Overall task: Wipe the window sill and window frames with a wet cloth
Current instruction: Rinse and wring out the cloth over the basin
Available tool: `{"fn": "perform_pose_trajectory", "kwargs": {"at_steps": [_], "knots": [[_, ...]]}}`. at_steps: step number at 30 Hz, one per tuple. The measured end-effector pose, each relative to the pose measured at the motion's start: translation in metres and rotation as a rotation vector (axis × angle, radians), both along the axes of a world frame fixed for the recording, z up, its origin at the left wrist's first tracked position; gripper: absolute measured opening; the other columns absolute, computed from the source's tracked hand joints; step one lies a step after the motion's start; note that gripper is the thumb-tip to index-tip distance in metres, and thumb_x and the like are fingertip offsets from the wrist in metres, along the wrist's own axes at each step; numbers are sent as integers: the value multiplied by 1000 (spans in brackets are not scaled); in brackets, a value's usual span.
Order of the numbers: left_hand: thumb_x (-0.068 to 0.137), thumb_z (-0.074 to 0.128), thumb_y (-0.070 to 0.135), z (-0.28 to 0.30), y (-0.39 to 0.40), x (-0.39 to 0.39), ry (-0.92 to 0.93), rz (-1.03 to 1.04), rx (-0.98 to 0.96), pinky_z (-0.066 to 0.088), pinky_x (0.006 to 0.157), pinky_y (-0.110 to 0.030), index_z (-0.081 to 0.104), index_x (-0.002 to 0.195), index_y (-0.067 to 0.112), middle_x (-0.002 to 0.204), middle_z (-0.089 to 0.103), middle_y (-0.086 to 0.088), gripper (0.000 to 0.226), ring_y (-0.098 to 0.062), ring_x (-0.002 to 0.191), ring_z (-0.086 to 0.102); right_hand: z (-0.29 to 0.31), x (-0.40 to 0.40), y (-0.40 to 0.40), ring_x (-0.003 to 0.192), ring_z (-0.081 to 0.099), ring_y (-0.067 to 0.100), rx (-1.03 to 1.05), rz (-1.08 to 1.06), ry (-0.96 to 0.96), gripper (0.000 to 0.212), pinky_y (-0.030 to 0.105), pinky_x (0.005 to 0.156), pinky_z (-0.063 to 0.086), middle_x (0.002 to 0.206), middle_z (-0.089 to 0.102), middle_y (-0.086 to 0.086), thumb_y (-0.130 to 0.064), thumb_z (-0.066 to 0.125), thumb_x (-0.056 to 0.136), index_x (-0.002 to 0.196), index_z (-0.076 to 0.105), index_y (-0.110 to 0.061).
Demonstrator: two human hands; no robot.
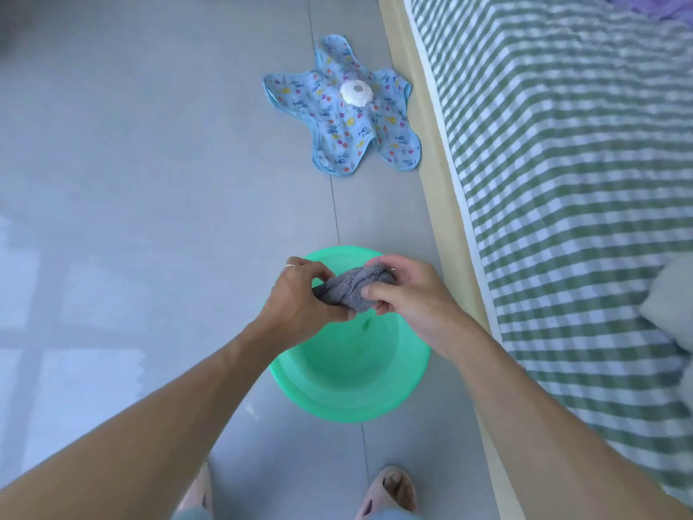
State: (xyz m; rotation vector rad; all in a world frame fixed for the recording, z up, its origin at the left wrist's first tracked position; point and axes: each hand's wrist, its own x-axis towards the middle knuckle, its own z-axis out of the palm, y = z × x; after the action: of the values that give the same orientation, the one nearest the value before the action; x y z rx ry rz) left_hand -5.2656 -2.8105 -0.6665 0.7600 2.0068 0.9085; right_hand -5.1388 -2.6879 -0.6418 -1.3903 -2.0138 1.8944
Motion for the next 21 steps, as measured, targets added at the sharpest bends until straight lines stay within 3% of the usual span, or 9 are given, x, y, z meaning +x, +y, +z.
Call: {"fn": "perform_pose_trajectory", "kwargs": {"at_steps": [3,5,7,10,11,14,17,21], "knots": [[67,88,29,79,-19,-26,-70,9,-44,33,48,-14,65,85,19,72,56,5,30,-13,63,48,67,-22,-6,51,57,16,46,97,50,14,24,46,43,66,65,3,-17,76,84,93,66,-12],[73,85,28,134,-37,-46,-164,59,-31,37,50,-11,62,101,23,75,63,3,36,-12,63,53,115,-49,-11,51,59,13,173,161,15,29,25,45,41,61,61,1,-37,75,83,79,63,-11],[77,82,31,181,-56,-63,-181,141,-10,46,58,-14,52,117,29,90,67,-3,50,-12,71,59,160,-82,-18,51,49,14,311,199,-24,53,30,50,39,56,48,1,-52,74,79,66,54,-5],[66,81,56,241,-88,-90,-112,253,35,53,79,-26,61,103,33,101,67,4,47,-4,93,62,226,-137,-45,52,33,16,400,270,-5,62,32,51,31,51,32,-4,-62,74,73,54,39,-13],[64,80,56,258,-98,-100,-82,267,54,54,78,-30,64,94,31,96,68,7,42,-1,91,62,245,-158,-57,51,31,16,419,314,-14,64,31,50,30,47,29,-8,-64,73,71,53,36,-15],[74,80,30,300,-130,-139,-10,327,88,53,62,-36,61,81,15,70,65,4,25,-11,64,58,294,-211,-89,46,41,11,312,513,16,59,26,47,40,44,41,-11,-63,78,68,56,41,-18],[75,85,21,347,-184,-189,-84,386,95,48,57,-25,62,84,11,66,66,0,26,-11,59,58,338,-269,-122,54,53,4,166,737,64,41,18,54,46,62,59,-6,-40,89,68,75,59,-13],[72,86,29,402,-259,-250,-123,503,113,47,58,-22,71,84,10,65,65,2,27,-7,58,56,381,-340,-175,81,68,18,137,883,75,49,39,83,53,85,72,5,-43,88,61,92,68,-10]]}}
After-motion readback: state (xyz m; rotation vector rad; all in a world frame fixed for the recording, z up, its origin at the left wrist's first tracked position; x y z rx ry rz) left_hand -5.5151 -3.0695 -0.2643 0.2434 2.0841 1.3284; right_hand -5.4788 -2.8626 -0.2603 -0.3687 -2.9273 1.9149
